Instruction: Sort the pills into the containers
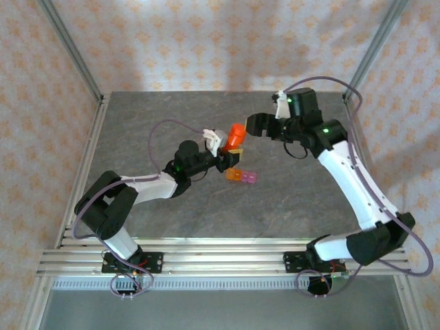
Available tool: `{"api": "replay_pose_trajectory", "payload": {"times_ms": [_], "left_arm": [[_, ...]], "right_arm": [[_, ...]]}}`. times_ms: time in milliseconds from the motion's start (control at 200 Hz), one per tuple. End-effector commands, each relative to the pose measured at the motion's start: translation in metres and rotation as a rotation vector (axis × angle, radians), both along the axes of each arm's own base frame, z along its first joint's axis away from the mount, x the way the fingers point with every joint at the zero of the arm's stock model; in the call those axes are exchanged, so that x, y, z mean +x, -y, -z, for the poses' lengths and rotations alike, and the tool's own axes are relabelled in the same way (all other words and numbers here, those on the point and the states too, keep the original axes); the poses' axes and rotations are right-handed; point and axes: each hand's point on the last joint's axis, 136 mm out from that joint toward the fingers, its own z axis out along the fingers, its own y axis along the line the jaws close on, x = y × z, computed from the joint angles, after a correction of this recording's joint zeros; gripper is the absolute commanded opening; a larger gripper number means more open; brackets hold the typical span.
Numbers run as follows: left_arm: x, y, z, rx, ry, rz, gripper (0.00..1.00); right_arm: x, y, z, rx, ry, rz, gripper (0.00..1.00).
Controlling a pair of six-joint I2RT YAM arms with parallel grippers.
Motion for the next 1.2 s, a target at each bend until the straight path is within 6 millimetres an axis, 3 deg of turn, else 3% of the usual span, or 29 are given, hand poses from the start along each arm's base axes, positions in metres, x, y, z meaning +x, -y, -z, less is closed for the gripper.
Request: {"api": "replay_pose_trajectory", "payload": {"times_ms": [0, 220, 455, 711, 1191], "left_arm": [[-0.001, -0.006, -0.024, 0.012, 0.085, -0.016, 0.00], [0.000, -0.008, -0.024, 0.057, 0.107, -0.030, 0.00], [0.004, -0.008, -0.024, 0.094, 0.125, -0.039, 0.00], [0.005, -0.006, -0.026, 0.083, 0.115, -0.033, 0.00], [0.006, -0.005, -0.031, 0.056, 0.107, -0.035, 0.00]], "right_arm": [[0.005, 0.014, -0.017, 0.055, 0.038, 0.102, 0.83], [0.022, 0.010, -0.021, 0.143, 0.010, 0.176, 0.85], [0.032, -0.015, -0.015, 0.193, -0.034, 0.143, 0.86], [0.031, -0.043, 0.009, 0.140, -0.070, 0.087, 0.87], [0.031, -0.058, 0.036, 0.129, -0.124, 0.049, 0.78]]}}
